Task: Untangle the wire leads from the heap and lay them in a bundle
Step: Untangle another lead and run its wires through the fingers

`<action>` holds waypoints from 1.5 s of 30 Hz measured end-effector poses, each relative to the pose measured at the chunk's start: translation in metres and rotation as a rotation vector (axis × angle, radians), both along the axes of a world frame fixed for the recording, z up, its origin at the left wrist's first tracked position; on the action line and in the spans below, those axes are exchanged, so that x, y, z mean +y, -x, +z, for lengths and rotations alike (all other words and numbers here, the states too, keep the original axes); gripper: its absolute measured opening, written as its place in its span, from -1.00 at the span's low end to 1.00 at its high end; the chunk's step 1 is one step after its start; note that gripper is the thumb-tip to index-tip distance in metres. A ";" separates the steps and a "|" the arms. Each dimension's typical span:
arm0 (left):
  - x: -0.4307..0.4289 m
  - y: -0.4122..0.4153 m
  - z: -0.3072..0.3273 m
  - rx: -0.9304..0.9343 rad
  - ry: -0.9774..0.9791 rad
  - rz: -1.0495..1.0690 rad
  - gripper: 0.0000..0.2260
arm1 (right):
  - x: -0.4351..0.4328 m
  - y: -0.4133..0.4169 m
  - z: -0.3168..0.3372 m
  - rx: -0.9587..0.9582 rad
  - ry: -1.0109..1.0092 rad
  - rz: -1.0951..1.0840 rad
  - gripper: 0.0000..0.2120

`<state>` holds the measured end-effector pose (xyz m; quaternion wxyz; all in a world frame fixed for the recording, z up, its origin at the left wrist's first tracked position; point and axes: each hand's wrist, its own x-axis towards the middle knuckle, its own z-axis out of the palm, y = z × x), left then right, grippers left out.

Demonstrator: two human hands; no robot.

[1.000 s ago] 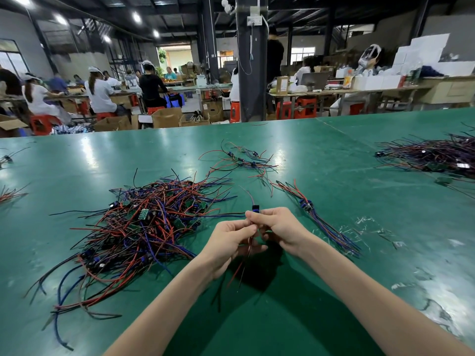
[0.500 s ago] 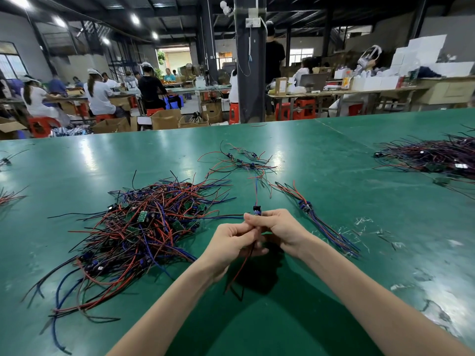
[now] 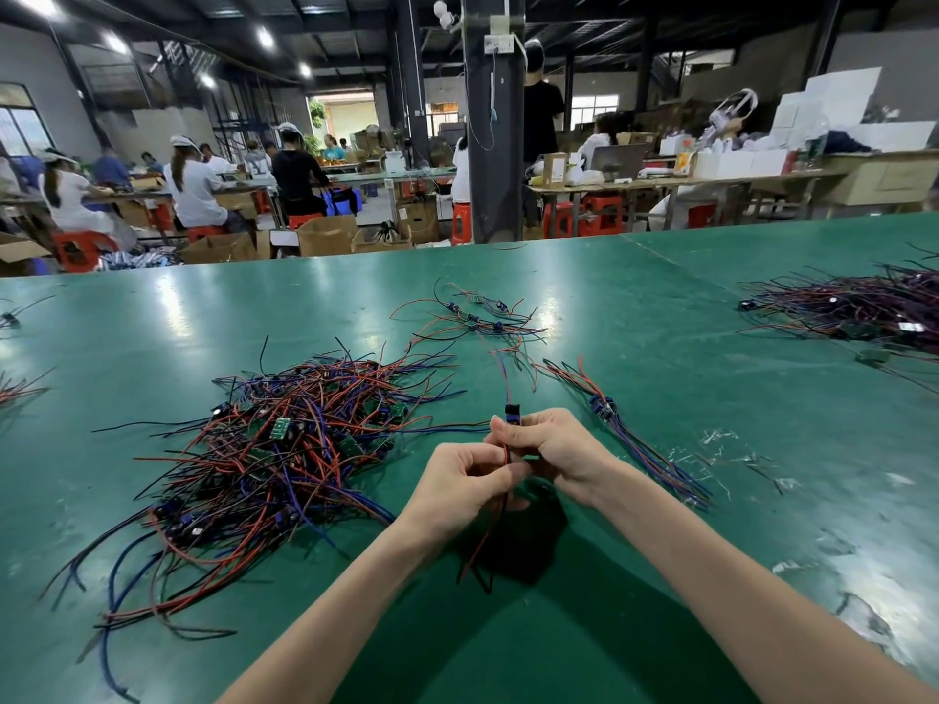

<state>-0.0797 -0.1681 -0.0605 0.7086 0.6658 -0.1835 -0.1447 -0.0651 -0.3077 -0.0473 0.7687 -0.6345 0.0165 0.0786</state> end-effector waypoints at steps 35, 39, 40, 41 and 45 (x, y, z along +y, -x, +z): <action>-0.010 0.028 0.015 -0.144 -0.134 -0.128 -0.77 | -0.019 -0.009 0.002 -0.023 0.090 -0.189 -0.74; -0.010 0.030 0.017 -0.118 -0.109 -0.141 -0.73 | -0.017 -0.009 -0.001 -0.026 0.106 -0.210 -0.75; -0.010 0.031 0.016 -0.133 -0.118 -0.152 -0.76 | -0.018 -0.010 -0.001 -0.026 0.104 -0.222 -0.75; -0.011 0.032 0.015 -0.144 -0.127 -0.165 -0.78 | -0.019 -0.010 0.000 -0.025 0.103 -0.235 -0.75; -0.011 0.033 0.015 -0.119 -0.162 -0.182 -0.71 | -0.021 -0.011 0.000 -0.027 0.118 -0.250 -0.75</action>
